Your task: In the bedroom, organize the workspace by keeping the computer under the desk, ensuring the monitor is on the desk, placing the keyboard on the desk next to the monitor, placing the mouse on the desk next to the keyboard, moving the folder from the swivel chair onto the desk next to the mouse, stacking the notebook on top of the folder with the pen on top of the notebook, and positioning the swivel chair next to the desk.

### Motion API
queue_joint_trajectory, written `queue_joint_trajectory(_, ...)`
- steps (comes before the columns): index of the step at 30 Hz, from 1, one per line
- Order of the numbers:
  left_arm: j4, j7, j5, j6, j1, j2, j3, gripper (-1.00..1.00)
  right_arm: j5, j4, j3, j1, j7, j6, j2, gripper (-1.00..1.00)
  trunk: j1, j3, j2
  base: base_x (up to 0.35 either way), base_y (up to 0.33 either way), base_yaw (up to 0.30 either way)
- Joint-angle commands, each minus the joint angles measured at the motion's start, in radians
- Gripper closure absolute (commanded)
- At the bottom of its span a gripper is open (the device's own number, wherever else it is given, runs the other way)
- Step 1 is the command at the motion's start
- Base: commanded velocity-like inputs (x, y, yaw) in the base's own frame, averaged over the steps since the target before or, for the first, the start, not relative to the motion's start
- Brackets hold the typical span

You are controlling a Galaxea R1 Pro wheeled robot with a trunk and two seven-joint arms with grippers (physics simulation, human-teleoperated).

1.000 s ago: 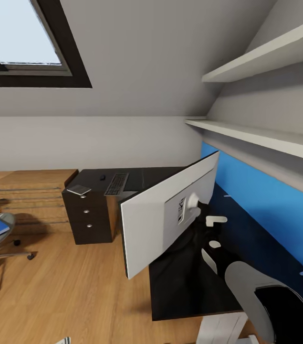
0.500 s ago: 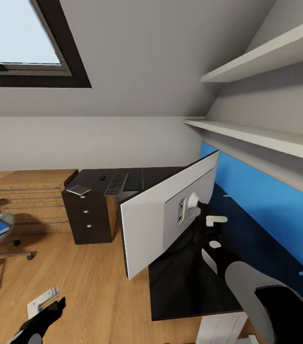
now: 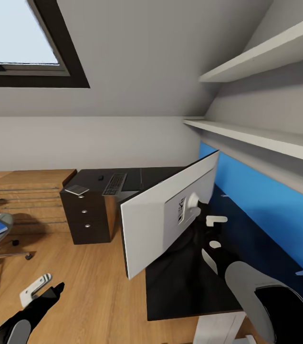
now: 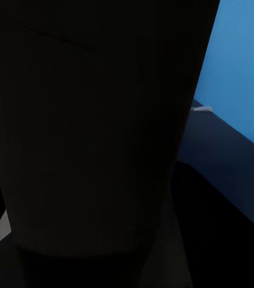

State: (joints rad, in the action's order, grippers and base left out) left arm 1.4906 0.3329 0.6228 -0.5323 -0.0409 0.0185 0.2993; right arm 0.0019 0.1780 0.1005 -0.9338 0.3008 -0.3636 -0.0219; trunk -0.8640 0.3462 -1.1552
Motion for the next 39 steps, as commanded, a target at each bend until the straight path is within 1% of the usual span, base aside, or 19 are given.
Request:
queue_joint_trajectory(1, 0.002, 0.009, -0.002, -0.003, -0.001, 0.000, 0.000, -1.00, 0.002, 0.000, 0.025, -0.001, 0.009, -0.001, 0.000, 1.00, 0.000, 0.001, -0.001, 0.000, -0.294, 0.000)
queue_joint_trajectory(4, 0.002, 0.009, -0.031, -0.003, -0.001, -0.001, 0.000, -1.00, 0.003, 0.000, 0.025, -0.001, 0.009, -0.001, 0.000, 1.00, 0.000, 0.001, -0.001, 0.000, -0.318, 0.000)
queue_joint_trajectory(9, 0.001, 0.008, -0.046, -0.003, -0.001, -0.002, -0.001, -1.00, 0.003, 0.000, 0.025, 0.000, 0.009, -0.003, 0.000, 1.00, 0.000, 0.001, -0.001, 0.000, -0.339, 0.000)
queue_joint_trajectory(12, 0.001, 0.007, -0.048, -0.003, -0.001, -0.002, -0.001, -1.00, 0.003, 0.000, 0.025, 0.000, 0.009, -0.003, 0.000, 1.00, 0.000, 0.001, -0.001, 0.025, -0.315, 0.000)
queue_joint_trajectory(15, 0.001, 0.006, -0.049, -0.003, -0.001, -0.002, 0.000, -1.00, 0.003, 0.000, 0.025, 0.000, 0.009, -0.003, 0.000, 1.00, 0.000, 0.001, -0.001, 0.187, -0.138, 0.000)
queue_joint_trajectory(26, 0.001, 0.006, -0.048, -0.003, -0.001, -0.002, -0.002, -1.00, 0.003, 0.000, 0.025, 0.000, 0.009, -0.003, 0.000, 1.00, 0.000, 0.001, -0.001, 0.301, -0.022, 0.000)
queue_joint_trajectory(32, -0.004, 0.006, -0.046, -0.003, -0.001, -0.002, -0.002, -1.00, 0.004, 0.001, 0.025, 0.000, 0.009, -0.003, 0.000, 1.00, 0.000, 0.001, -0.001, 0.266, -0.206, 0.000)
queue_joint_trajectory(35, -0.026, 0.006, -0.046, -0.003, -0.001, -0.002, -0.003, -1.00, 0.003, 0.000, 0.026, 0.000, 0.009, -0.003, 0.000, 1.00, 0.000, 0.001, -0.001, 0.141, -0.201, 0.000)
queue_joint_trajectory(39, -0.032, 0.007, -0.046, -0.003, -0.001, -0.002, -0.003, -1.00, 0.003, 0.001, 0.025, 0.000, 0.009, -0.003, 0.000, 1.00, 0.000, 0.001, -0.001, 0.029, -0.043, 0.000)
